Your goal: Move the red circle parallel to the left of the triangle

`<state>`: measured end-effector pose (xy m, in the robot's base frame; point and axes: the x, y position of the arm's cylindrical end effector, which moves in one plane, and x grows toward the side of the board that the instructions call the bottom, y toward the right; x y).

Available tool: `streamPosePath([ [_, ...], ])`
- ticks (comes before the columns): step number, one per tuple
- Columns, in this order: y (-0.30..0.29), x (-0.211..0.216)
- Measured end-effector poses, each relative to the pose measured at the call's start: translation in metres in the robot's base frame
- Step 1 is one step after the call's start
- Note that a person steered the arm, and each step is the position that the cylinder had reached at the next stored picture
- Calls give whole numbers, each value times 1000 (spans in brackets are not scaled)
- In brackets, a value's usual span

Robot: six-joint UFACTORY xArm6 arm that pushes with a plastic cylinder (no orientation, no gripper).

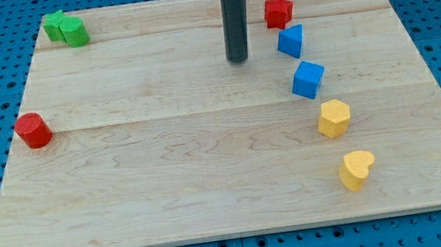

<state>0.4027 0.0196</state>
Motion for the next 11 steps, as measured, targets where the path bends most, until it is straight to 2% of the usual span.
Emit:
streamPosePath([
  [1, -132, 59],
  [2, -224, 108],
  [3, -295, 98],
  [4, -276, 30],
  [5, -196, 1],
  [6, -207, 4],
  [7, -253, 41],
  [8, -304, -2],
  [9, -200, -20],
  [10, -100, -60],
  [11, -55, -17],
])
